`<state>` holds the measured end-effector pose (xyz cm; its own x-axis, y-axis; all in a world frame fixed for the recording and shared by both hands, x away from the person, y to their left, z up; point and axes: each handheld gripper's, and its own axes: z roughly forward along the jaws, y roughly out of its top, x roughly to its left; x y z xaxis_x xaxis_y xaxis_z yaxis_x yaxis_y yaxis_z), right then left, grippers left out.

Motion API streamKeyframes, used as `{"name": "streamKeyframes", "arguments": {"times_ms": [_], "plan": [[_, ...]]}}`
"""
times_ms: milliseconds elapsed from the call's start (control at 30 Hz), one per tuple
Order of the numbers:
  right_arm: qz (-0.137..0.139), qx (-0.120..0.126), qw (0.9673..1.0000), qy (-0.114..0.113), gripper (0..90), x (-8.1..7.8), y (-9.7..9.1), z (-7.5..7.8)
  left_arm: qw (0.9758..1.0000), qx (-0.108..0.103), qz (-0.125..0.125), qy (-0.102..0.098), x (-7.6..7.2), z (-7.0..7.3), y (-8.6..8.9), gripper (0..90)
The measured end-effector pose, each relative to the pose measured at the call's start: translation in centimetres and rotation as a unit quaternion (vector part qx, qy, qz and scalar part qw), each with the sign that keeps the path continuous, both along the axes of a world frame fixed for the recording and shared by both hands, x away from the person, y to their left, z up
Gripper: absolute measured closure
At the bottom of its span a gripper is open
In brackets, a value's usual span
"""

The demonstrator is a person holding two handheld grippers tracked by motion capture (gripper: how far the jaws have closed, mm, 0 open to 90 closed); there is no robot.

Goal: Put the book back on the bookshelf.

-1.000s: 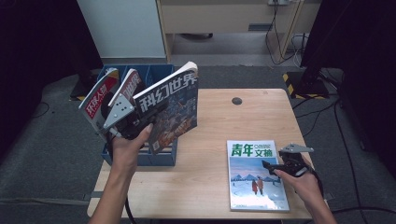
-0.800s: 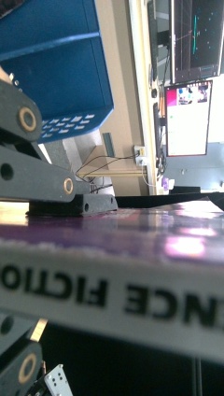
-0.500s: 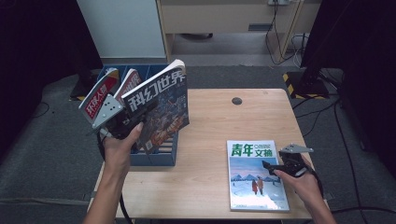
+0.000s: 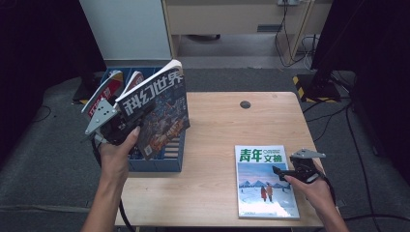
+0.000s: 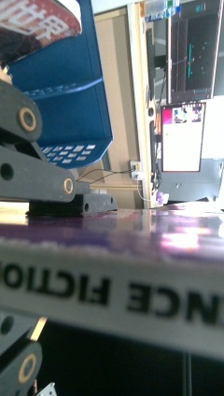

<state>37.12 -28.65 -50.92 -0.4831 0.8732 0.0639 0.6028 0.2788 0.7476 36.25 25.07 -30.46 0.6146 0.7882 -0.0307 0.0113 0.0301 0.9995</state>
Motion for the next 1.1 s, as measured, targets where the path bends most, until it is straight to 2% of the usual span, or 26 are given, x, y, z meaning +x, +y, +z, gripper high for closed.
{"name": "streamKeyframes", "arguments": {"times_ms": [533,800,1100], "plan": [[-0.002,0.001,1.0,0.001,13.4,0.0,-0.1,0.0,0.9998,0.0,0.02,-0.004,-0.2,0.3,1.1,82.4],[-0.007,0.005,1.0,0.002,13.3,0.0,-0.2,0.1,0.9998,0.004,0.021,-0.004,-0.2,0.3,1.3,82.4],[-0.005,0.005,1.0,0.002,13.2,0.0,-0.3,0.1,0.9996,-0.002,0.028,-0.005,-0.3,0.4,1.9,82.4]]}}
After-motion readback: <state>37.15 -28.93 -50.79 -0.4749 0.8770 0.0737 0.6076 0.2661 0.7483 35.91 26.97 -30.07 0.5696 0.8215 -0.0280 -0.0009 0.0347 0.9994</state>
